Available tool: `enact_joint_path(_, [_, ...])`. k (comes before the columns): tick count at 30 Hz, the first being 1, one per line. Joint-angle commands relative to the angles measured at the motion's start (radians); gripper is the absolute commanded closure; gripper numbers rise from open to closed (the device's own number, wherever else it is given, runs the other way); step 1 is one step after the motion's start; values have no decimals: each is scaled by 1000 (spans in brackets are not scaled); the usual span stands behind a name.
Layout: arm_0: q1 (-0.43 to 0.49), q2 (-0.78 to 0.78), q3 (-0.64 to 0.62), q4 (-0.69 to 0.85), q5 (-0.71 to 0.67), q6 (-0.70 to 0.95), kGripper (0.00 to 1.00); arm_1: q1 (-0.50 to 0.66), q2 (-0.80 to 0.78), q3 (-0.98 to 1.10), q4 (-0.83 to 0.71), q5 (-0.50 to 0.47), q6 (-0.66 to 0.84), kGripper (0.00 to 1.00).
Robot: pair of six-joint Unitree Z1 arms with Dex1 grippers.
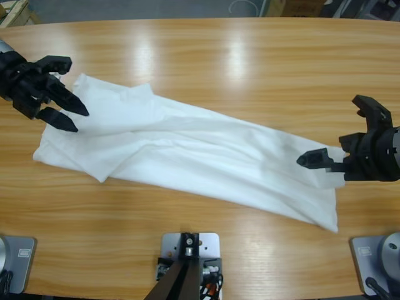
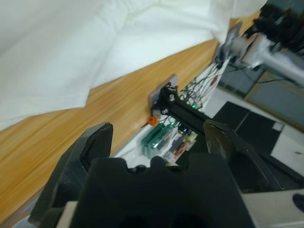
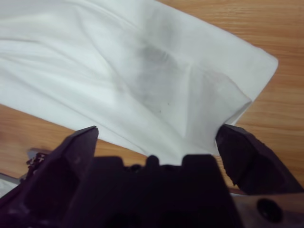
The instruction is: Fold clothes
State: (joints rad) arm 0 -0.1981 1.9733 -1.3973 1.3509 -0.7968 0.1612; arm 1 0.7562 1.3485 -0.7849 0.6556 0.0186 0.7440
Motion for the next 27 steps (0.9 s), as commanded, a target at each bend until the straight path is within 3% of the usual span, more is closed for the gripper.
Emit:
enact_joint_path(1, [104, -91, 17, -85, 91, -57, 257, 10, 4, 6, 10, -12, -29, 0])
enact_joint_path(14, [259, 65, -7, -147, 186, -127, 257, -5, -19, -2, 13, 19, -70, 0])
enact_joint_path(27, [161, 241, -140, -171, 199, -179, 257, -32, 21, -10, 12, 43, -120, 0])
